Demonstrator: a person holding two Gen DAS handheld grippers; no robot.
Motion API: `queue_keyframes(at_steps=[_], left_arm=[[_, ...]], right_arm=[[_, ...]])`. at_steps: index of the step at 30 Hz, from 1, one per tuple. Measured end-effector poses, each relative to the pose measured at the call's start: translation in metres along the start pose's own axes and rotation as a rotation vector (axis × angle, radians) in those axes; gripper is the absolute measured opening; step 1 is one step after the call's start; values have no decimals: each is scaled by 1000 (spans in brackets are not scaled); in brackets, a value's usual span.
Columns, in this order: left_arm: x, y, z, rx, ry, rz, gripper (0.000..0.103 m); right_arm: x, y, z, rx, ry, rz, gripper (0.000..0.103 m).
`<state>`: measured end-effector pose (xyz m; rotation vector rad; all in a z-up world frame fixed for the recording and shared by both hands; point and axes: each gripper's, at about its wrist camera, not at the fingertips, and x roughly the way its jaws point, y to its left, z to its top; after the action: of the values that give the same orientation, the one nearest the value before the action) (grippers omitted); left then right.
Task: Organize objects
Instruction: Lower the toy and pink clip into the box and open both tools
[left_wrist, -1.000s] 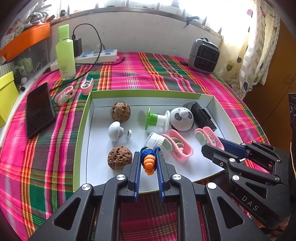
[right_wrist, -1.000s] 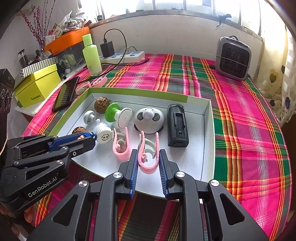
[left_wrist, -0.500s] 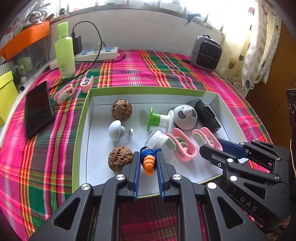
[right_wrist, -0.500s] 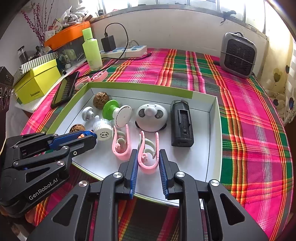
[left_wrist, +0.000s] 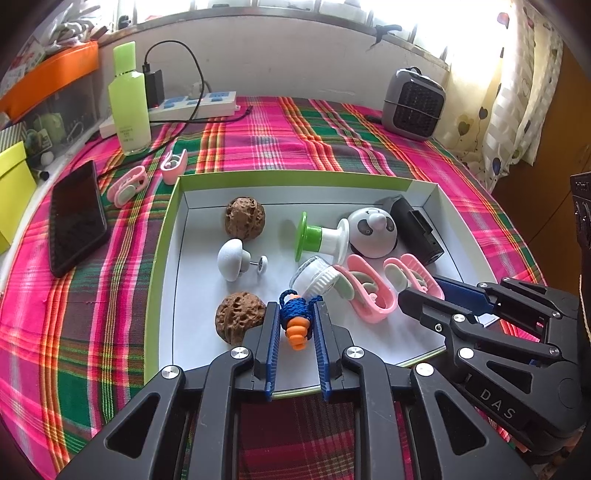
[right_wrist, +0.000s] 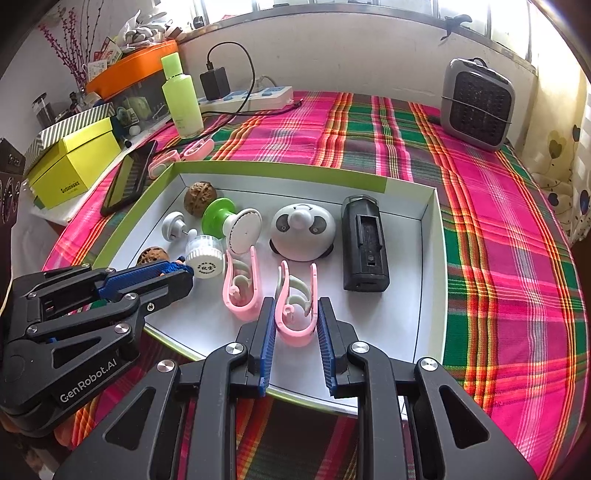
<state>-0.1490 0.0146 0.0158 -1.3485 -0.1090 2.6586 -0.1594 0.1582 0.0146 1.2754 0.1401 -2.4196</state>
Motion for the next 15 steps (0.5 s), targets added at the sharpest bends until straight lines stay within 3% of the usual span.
queue_keyframes(at_steps=[15], left_arm=[[0,-2,-1,1,2,-7,25]], right_arm=[[0,3,1,-11,12,1,23]])
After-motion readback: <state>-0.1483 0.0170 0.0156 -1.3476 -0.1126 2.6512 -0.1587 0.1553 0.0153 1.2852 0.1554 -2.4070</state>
